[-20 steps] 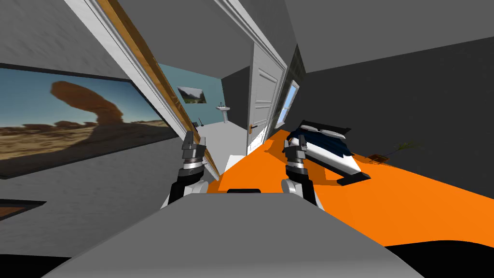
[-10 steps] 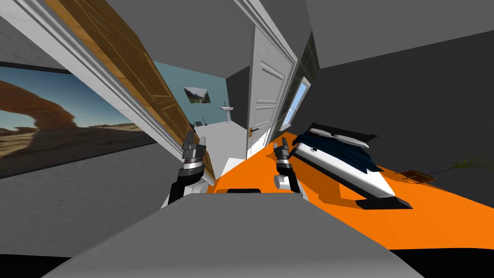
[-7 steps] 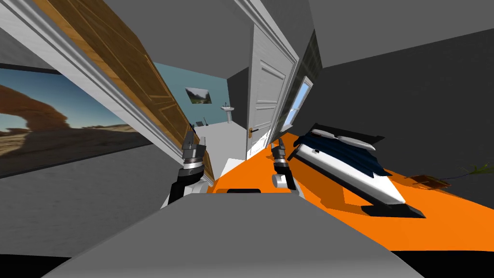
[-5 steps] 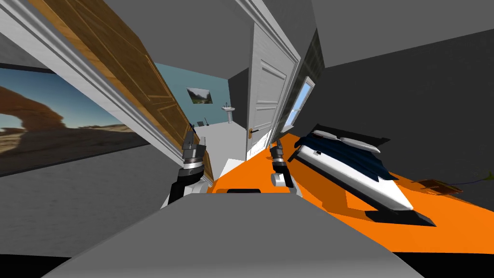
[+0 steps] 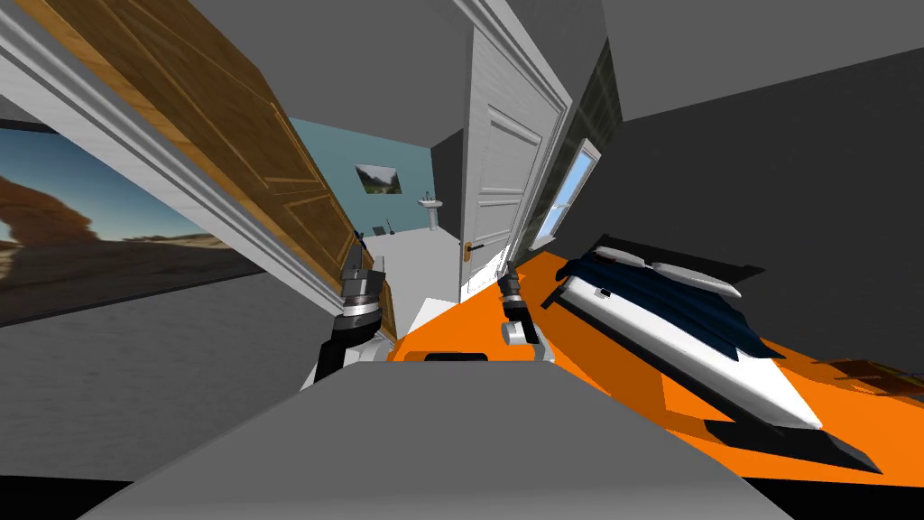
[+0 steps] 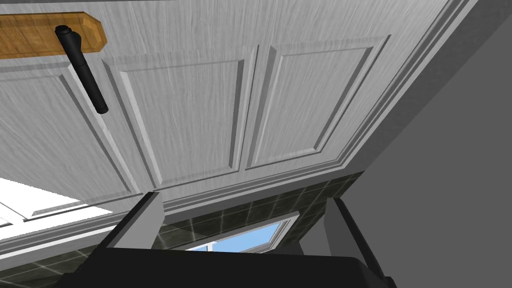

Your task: Push the door open

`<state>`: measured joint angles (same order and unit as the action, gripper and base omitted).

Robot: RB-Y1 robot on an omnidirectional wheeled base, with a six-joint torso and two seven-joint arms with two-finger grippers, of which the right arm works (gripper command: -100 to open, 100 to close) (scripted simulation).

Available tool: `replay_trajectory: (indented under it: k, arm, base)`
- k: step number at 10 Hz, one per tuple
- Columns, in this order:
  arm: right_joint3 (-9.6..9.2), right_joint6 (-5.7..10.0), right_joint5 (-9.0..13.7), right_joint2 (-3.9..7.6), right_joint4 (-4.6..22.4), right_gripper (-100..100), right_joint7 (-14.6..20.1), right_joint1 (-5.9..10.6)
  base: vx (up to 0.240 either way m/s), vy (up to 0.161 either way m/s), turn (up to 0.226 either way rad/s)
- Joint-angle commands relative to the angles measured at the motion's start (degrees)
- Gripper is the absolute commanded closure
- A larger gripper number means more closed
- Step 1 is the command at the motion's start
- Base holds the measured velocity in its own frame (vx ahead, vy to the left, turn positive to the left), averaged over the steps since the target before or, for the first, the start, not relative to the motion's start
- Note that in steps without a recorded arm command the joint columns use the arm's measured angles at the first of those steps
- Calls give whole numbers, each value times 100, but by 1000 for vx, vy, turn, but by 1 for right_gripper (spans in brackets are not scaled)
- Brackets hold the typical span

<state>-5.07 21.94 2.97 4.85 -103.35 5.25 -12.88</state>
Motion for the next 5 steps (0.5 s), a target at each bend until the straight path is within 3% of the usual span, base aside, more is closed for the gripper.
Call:
replay_trajectory:
  k: [1, 5]
  arm:
    - [-65, -33, -36, -11, 217, -100, -7, 133]
    - [-208, -89, -110, -17, 774, -100, 5, 461]
  base:
    - [87, -92, 75]
    - [78, -109, 86]
